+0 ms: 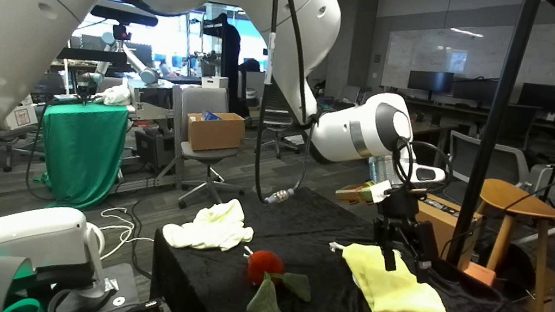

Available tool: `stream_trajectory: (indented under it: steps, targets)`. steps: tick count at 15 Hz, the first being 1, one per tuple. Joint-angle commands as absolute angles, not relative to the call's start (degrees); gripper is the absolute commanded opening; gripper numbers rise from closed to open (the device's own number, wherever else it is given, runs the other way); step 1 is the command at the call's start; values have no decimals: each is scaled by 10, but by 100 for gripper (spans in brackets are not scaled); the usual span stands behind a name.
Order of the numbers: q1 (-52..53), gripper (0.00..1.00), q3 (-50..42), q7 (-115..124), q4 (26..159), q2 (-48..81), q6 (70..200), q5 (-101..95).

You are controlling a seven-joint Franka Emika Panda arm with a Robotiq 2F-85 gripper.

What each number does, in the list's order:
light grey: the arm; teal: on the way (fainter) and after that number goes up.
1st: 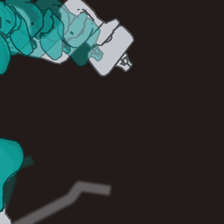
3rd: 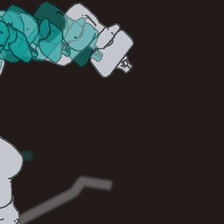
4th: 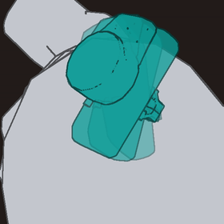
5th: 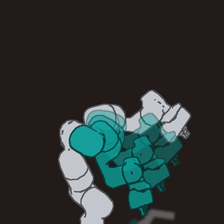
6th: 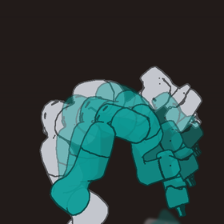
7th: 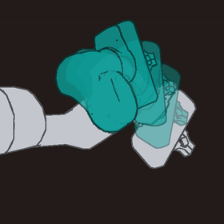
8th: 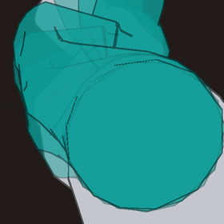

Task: Put all the items on the table in one place

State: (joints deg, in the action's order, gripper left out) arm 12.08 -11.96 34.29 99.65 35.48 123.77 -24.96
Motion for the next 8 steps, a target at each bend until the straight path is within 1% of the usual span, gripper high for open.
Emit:
stream_trajectory:
  steps: [1,8]
  targets:
    - [92,100,-112,351,1042,322,1235,-218]
    - [47,100,-122,369,1066,340,1259,-170]
